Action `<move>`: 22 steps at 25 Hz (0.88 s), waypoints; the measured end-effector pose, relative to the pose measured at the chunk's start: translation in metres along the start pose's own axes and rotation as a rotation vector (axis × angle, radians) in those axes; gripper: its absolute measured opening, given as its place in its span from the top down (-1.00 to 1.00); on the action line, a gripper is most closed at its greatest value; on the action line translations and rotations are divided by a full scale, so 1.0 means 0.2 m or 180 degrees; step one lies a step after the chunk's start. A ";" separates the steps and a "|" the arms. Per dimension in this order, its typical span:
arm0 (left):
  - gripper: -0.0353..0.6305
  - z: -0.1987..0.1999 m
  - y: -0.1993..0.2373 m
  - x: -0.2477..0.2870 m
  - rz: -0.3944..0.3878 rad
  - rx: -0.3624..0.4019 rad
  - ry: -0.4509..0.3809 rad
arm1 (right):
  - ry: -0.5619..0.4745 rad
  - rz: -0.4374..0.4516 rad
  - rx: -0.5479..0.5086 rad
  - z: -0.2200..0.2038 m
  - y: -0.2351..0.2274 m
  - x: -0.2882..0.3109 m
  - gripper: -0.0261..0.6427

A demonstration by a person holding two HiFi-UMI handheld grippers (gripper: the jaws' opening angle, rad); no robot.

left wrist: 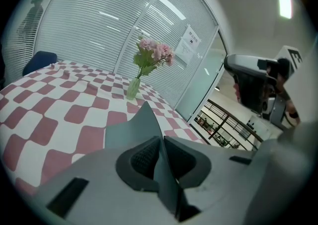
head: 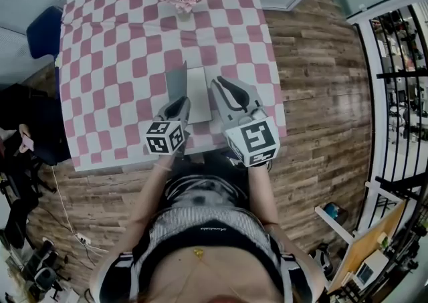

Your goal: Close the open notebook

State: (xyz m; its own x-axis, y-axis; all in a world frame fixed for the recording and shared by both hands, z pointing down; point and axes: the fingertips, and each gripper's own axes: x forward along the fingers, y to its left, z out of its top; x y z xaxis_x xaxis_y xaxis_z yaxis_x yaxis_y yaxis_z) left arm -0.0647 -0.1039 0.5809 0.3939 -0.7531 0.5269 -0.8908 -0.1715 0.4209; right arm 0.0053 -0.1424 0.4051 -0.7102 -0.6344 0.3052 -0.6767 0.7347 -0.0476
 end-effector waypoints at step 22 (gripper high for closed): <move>0.81 -0.11 -0.06 0.15 0.0179 -0.0012 0.0184 | 0.0107 0.0096 -0.0024 -0.08 -0.16 -0.05 0.81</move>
State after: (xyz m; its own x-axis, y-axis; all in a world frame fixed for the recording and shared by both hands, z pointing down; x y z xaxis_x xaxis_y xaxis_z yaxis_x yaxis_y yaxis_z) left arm -0.0370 -0.1115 0.6078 0.3559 -0.7236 0.5914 -0.9110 -0.1275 0.3922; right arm 0.0374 -0.1550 0.4185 -0.7234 -0.6035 0.3355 -0.6534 0.7553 -0.0503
